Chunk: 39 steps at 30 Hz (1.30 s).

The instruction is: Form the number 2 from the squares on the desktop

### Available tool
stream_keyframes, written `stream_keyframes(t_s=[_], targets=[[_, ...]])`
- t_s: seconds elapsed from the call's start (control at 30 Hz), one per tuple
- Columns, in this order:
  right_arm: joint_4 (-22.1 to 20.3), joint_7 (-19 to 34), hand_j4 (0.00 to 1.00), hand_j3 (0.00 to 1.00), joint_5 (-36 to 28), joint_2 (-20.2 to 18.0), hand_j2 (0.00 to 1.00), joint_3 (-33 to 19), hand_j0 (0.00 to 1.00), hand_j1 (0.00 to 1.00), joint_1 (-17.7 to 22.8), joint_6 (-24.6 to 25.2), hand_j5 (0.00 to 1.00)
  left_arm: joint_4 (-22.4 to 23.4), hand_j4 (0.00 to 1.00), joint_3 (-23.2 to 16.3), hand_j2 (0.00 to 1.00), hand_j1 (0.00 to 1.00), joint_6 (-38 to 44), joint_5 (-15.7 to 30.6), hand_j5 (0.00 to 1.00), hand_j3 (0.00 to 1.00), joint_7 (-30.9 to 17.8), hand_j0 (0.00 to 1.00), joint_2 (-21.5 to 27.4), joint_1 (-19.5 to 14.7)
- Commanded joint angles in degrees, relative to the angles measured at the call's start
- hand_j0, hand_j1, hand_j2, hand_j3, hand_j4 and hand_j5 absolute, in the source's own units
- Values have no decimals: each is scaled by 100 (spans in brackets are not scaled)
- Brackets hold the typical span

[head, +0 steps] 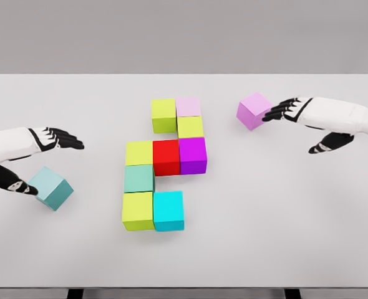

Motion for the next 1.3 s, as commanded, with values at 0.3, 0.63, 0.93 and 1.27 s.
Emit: stream_keyframes(t_s=[0.3,0.63,0.93,1.27], targets=[[607,-3,100,100,168,217,100,109,100,100,-53,15,100,-2,100,-132,100,100,389,-1234,100,100,327,100,96,165],[959,-3,100,100,265,727,100,240,100,100,-466,272,100,297,100,-150,100,100,891,-1323,100,100,1109,100,35,534],[959,-3,100,100,661,982,100,820,100,100,-1231,1661,100,297,100,-167,100,100,1040,-1542,100,100,1206,100,-194,666],[1003,-3,100,100,652,894,100,2446,100,100,-2417,1793,100,384,100,-308,100,100,1172,-1718,100,100,1215,100,-238,684]])
